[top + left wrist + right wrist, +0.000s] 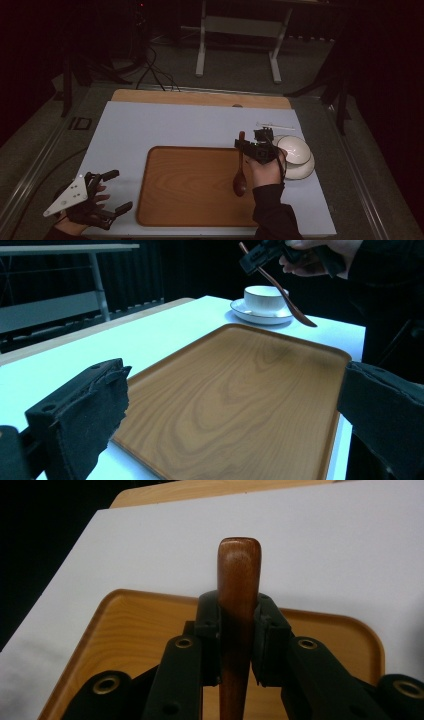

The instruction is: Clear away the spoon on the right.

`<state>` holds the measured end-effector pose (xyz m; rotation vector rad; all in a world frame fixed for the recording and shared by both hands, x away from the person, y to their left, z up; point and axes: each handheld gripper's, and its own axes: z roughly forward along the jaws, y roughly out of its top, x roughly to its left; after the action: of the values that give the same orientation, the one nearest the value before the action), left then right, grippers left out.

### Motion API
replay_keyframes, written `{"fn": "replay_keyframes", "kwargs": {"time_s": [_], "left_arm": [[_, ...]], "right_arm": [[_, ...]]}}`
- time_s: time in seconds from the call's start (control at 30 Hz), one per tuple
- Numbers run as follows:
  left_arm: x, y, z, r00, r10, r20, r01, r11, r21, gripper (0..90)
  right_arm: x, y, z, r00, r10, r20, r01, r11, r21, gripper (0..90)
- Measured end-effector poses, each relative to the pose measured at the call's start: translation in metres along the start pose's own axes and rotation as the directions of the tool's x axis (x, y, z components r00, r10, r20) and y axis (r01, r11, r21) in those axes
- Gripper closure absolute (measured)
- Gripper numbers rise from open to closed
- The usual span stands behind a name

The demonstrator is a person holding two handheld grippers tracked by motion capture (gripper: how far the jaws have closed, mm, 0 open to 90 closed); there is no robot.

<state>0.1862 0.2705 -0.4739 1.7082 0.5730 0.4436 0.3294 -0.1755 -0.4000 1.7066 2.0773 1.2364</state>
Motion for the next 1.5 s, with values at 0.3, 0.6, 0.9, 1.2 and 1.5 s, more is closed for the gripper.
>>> {"fn": "replay_keyframes", "kwargs": {"time_s": [0.3,0.6,0.9,1.2,1.5], "left_arm": [[0.0,0.0,0.001,1.0,0.006,0.005,-0.006,1.0,0.004,0.0],[-0.001,0.0,0.0,0.9999,0.007,0.015,-0.007,1.0,-0.003,0.1],[-0.001,0.001,0.0,0.9998,0.006,0.019,-0.006,1.0,-0.006,0.0],[-0.001,0.0,0.001,0.9997,0.005,0.025,-0.005,1.0,-0.003,0.0],[-0.001,0.0,0.001,0.9996,0.002,0.028,-0.002,1.0,-0.001,0.0]], "right_arm": [[-0.001,-0.02,0.014,0.9995,0.027,0.013,-0.027,0.999,0.023,76.4],[-0.006,-0.037,0.031,0.9983,0.044,0.039,-0.046,0.998,0.046,76.4],[-0.011,-0.052,0.046,0.9966,0.041,0.072,-0.046,0.996,0.075,76.4],[-0.017,-0.068,0.065,0.9937,0.061,0.094,-0.07,0.992,0.1,76.3],[-0.023,-0.076,0.076,0.9897,0.068,0.125,-0.08,0.992,0.094,75.7]]}}
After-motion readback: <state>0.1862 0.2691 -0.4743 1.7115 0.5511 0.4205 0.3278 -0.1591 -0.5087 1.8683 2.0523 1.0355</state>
